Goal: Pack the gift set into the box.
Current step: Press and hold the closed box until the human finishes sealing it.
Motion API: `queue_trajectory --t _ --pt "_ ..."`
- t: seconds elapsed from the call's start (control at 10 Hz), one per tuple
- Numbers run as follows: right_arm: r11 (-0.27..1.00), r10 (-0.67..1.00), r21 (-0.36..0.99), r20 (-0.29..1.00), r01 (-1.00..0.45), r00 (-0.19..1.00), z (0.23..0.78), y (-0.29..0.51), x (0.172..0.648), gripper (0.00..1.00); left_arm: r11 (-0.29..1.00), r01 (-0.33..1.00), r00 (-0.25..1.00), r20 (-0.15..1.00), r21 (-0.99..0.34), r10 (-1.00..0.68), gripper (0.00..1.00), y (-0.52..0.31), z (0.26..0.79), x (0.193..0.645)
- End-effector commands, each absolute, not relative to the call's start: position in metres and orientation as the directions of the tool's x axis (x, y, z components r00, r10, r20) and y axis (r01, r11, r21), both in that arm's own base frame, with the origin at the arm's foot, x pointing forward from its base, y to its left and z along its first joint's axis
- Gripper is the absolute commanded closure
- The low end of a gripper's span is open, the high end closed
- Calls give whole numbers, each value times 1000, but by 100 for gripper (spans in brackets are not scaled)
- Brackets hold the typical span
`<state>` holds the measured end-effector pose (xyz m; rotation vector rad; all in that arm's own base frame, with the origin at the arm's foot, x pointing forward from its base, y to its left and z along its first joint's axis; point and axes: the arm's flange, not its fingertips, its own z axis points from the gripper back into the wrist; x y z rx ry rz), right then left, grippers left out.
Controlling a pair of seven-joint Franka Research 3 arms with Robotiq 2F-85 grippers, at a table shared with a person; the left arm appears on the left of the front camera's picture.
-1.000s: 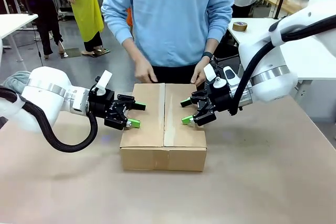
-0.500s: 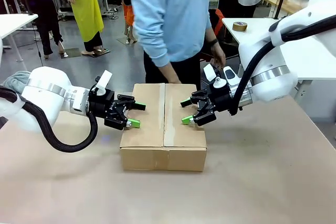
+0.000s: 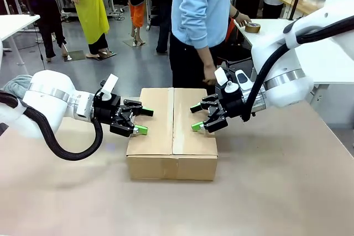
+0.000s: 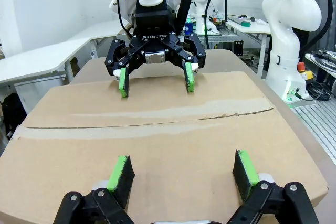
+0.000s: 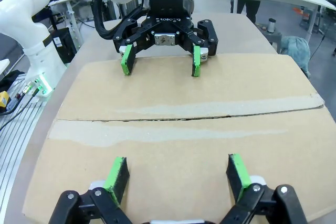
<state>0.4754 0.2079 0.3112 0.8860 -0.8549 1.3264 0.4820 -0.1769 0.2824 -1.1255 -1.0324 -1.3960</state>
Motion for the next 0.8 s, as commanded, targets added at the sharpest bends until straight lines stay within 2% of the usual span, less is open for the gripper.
queue_trajectory --t 0.0,0.7 --pt "41 420 28 907 -999 43 308 207 473 0 -110 993 -52 979 31 -195 0 -177 280 481" --pt "41 420 28 907 -999 43 308 207 473 0 -110 993 -52 979 31 -195 0 -177 280 481"
